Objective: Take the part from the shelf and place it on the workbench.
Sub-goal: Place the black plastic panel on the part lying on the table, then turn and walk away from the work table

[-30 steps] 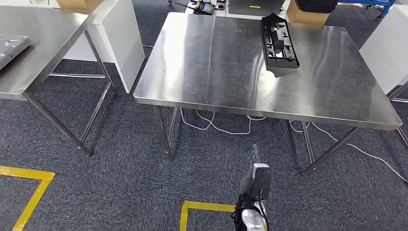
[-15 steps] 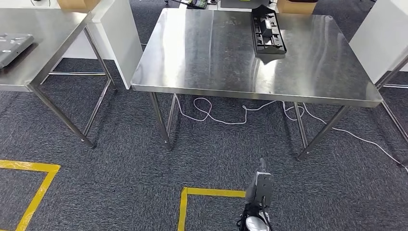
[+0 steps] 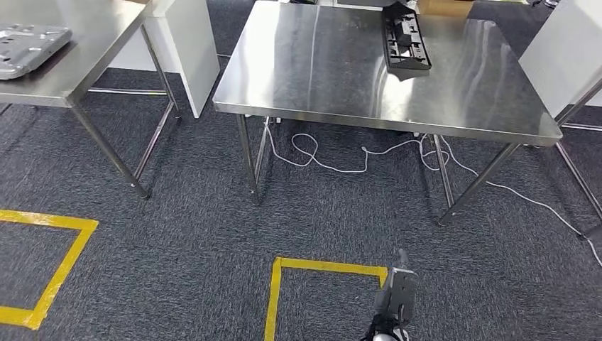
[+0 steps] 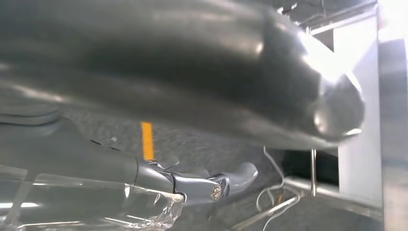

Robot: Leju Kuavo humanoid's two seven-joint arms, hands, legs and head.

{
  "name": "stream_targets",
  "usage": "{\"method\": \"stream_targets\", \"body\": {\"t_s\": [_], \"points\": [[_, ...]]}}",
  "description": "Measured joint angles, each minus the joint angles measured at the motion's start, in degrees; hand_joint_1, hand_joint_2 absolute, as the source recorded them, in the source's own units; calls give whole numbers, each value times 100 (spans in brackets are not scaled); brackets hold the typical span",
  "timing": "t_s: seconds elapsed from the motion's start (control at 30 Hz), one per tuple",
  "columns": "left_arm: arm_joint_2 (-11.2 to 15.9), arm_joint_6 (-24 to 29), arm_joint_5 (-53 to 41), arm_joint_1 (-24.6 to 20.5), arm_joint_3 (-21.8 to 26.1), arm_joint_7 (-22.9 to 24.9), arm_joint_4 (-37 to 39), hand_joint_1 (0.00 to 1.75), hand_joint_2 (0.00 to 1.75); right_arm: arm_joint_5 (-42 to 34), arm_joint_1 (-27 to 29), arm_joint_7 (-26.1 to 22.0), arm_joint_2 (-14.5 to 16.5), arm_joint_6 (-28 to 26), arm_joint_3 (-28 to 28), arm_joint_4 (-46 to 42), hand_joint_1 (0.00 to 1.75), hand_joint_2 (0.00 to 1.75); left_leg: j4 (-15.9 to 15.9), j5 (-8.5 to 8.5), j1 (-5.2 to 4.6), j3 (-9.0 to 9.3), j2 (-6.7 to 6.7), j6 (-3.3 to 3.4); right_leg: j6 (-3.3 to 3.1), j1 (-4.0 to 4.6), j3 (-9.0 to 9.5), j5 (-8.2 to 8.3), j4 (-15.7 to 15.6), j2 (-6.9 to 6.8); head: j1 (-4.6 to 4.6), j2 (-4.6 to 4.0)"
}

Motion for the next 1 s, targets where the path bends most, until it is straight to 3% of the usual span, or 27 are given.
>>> {"method": "stream_targets", "body": {"t_s": [0.03,0.07,0.1,0.13,0.2,0.27,0.3,0.33,0.4,0.43,0.53,0.57,0.6,0.63,0.67,0.73,0.8,0.83,0.9,0.93,1.0], "points": [[3,-2,-26,1,-5,7,-1,0,0,-23,29,13,-14,-46,-14,-56,0,0,1,76,-8,-105,7,14,-28,-3,-68,-247,347,6,18,0],[6,-8,-57,2,-18,17,-2,0,0,-38,59,33,-32,-91,-36,-117,0,0,3,156,-17,-207,14,11,-19,-3,-98,-382,657,11,18,0],[7,-19,-85,0,-35,28,-2,0,0,-47,96,61,-49,-130,-64,-185,0,0,7,240,-24,-311,21,4,26,-2,-61,-377,852,15,20,0],[8,-32,-107,-2,-56,38,-2,0,0,-52,140,88,-62,-163,-94,-258,0,0,10,324,-29,-413,24,-6,90,0,57,-261,888,18,22,0],[8,-54,-135,-7,-91,46,-2,0,0,-54,225,118,-81,-201,-152,-418,0,0,17,488,-33,-593,26,-42,157,5,582,-1,392,21,24,0],[8,-62,-153,-13,-115,48,-2,0,0,-56,263,126,-90,-213,-197,-564,0,0,20,634,-48,-691,34,-99,89,52,1267,-94,-587,25,19,0],[8,-62,-169,-17,-124,49,-2,0,0,-58,269,130,-92,-215,-224,-613,0,0,7,709,-53,-705,43,-127,44,78,1470,-187,-941,27,10,0],[8,-61,-186,-18,-131,52,-2,0,0,-62,276,135,-96,-217,-254,-645,0,0,-19,784,-57,-708,51,-159,7,108,1556,-243,-1140,30,4,0],[10,-57,-209,-13,-136,59,-2,0,0,-73,302,143,-102,-218,-304,-661,0,0,-46,818,-42,-730,46,-224,-70,63,1466,-155,-1152,19,-14,0],[12,-56,-212,-9,-136,64,-2,0,0,-78,317,146,-104,-218,-318,-666,0,0,34,661,-30,-765,36,-259,-128,32,1411,-88,-1148,8,-21,0],[14,-57,-217,-4,-137,77,0,0,0,-85,339,150,-99,-218,-344,-678,0,0,941,-298,2,-922,5,-360,-261,8,1192,133,-1141,-21,-50,0],[15,-58,-226,-6,-138,82,1,0,0,-94,341,150,-98,-218,-358,-680,0,0,1304,-471,12,-945,-4,-389,-270,18,1115,199,-1126,-29,-52,0],[16,-59,-242,-9,-140,92,1,0,0,-105,341,150,-98,-218,-377,-679,0,0,1544,-474,25,-918,-8,-413,-261,24,1033,255,-1099,-37,-51,0],[19,-58,-258,-11,-145,104,0,0,0,-117,344,148,-98,-218,-395,-679,0,0,1617,-361,41,-816,-9,-427,-247,23,942,304,-1056,-41,-53,0],[22,-57,-273,-13,-153,116,-1,0,0,-124,349,142,-98,-217,-411,-678,0,0,1492,-208,58,-622,-9,-432,-227,19,848,342,-998,-43,-53,0],[28,-49,-295,-21,-179,140,-2,0,0,-125,359,123,-86,-208,-432,-683,0,0,798,-96,76,-49,-18,-423,-182,18,660,388,-851,-43,-57,0],[32,-32,-304,-33,-198,153,-1,0,0,-101,362,106,-61,-192,-445,-693,0,0,226,-214,53,306,-34,-391,-109,31,528,436,-751,-50,-50,0],[33,-21,-301,-38,-201,154,-1,0,0,-83,361,104,-44,-185,-450,-698,0,0,110,-259,30,341,-39,-369,-63,34,477,474,-732,-54,-48,0],[34,-1,-286,-41,-203,150,-1,0,0,-51,362,112,-16,-166,-456,-702,0,0,15,-209,22,278,-23,-267,21,35,380,521,-707,-53,-42,0],[34,6,-279,-43,-204,145,0,0,0,-41,361,119,-10,-157,-458,-705,0,0,-24,-154,29,224,-10,-192,25,38,310,443,-626,-44,-38,0],[35,10,-271,-50,-204,129,0,0,0,-28,352,128,-15,-135,-462,-708,0,0,-64,-12,39,73,18,-77,-23,23,112,41,-194,-18,-17,0]]}}
